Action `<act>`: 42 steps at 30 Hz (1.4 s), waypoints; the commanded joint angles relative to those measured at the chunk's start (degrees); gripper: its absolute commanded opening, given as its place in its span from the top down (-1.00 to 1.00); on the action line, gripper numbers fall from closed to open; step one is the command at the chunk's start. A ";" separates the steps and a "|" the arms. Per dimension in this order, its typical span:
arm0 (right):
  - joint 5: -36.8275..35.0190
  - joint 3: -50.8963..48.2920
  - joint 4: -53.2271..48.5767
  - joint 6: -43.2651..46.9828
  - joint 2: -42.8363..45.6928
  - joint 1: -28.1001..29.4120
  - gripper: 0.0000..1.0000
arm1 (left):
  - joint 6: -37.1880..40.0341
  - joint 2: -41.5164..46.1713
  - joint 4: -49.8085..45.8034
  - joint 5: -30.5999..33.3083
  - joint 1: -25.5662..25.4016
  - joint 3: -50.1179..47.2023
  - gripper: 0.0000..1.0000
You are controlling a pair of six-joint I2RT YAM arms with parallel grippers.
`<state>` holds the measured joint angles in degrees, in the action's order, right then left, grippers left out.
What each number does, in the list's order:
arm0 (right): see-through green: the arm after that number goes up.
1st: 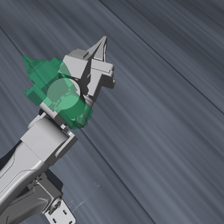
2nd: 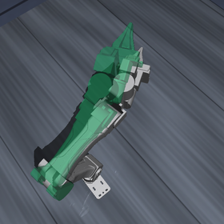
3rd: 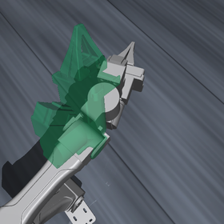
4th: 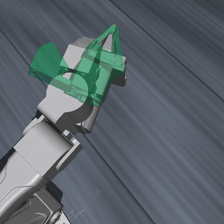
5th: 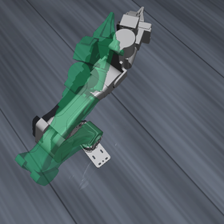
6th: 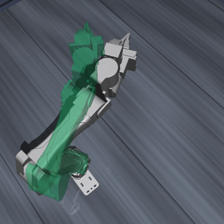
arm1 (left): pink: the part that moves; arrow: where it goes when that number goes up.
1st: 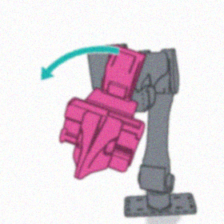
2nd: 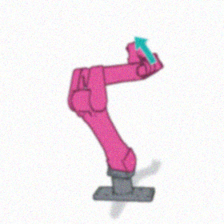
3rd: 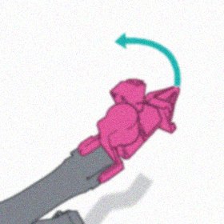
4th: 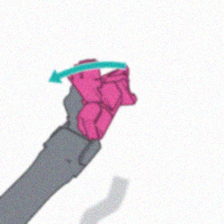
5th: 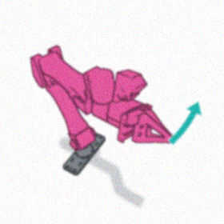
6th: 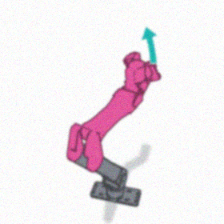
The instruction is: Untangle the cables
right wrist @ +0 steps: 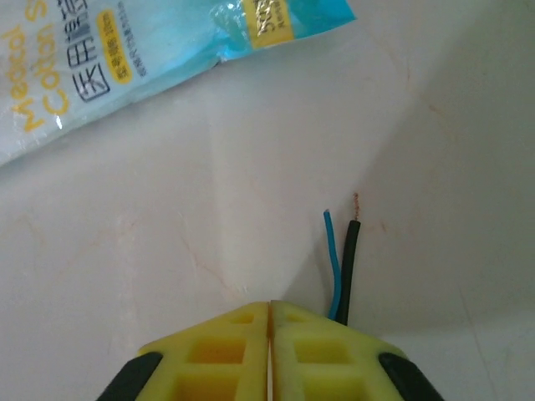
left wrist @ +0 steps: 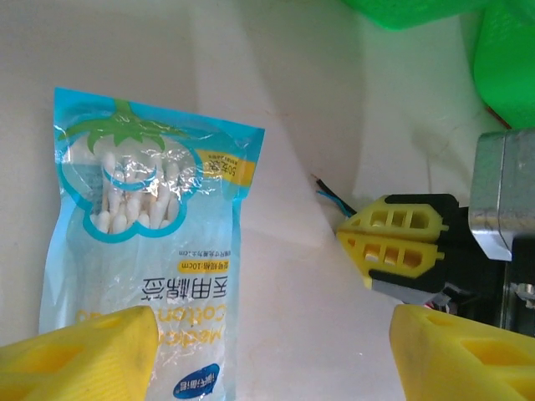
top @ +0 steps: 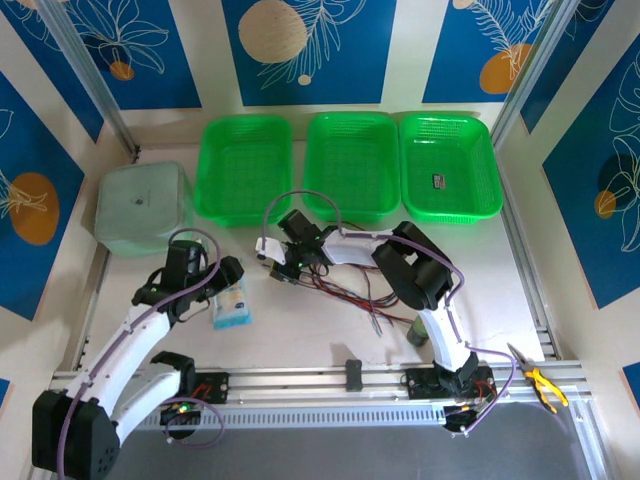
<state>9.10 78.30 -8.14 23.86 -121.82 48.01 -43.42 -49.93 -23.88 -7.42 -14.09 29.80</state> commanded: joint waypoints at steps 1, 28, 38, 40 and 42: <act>-0.82 -1.89 -1.57 1.07 0.26 1.19 0.97 | 0.40 1.43 -2.26 -1.30 0.46 2.53 -0.46; 3.27 1.14 -5.05 -5.04 4.61 -3.03 0.05 | 6.05 -3.74 -1.83 -3.43 -1.28 13.44 -0.35; -0.48 2.88 -9.50 -2.72 -0.15 -2.31 0.17 | 7.47 -8.03 -3.22 -6.61 -1.23 14.47 -0.39; -0.50 1.88 -8.58 -2.76 -0.39 -2.48 0.19 | 6.93 -8.29 -2.65 -7.76 -1.27 14.58 -0.39; -0.62 1.81 -8.82 -2.50 -0.78 -2.48 0.23 | 6.13 -8.17 -1.04 -10.12 -1.27 14.79 -0.39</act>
<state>8.75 80.62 -15.42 20.34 -121.25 45.41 -37.15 -58.35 -25.78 -13.89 -15.25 43.66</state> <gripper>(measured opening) 0.389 0.694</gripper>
